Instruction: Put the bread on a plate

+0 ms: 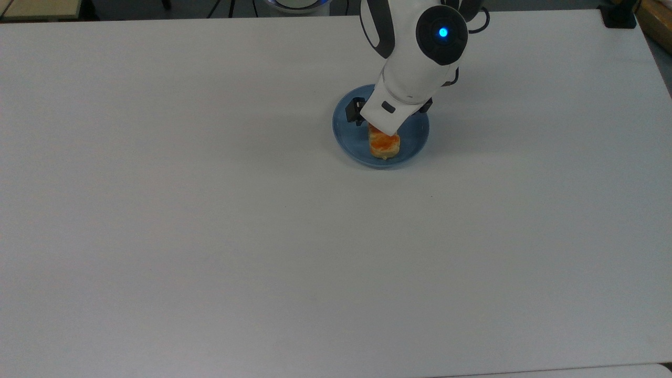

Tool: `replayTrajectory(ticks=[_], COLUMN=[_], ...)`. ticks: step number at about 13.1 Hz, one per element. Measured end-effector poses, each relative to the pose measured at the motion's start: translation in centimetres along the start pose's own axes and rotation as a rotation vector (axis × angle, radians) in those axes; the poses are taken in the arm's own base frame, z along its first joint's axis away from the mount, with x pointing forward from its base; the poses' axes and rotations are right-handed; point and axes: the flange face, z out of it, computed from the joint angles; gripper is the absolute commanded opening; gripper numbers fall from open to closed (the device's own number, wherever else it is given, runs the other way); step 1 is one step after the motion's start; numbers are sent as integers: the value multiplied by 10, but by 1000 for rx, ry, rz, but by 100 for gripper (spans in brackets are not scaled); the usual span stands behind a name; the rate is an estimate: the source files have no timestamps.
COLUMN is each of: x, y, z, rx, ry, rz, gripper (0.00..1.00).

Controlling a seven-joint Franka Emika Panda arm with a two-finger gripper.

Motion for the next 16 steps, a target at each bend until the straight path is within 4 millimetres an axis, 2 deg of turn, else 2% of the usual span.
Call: replayTrajectory(ticks=[2,3,6,8,10,12,16], x=[-6,-9,-20,-37,-50,-56,-78], y=[17,35,109,159,189,199,198], z=[-22,-39,-93,-127,-141,-147,-174], rx=[-4,2,29,39,36,32,24], ry=[1,23,122,186,213,226,265], rz=[27,51,159,217,220,219,224], gripper=[100,100,100,100,100,100,100])
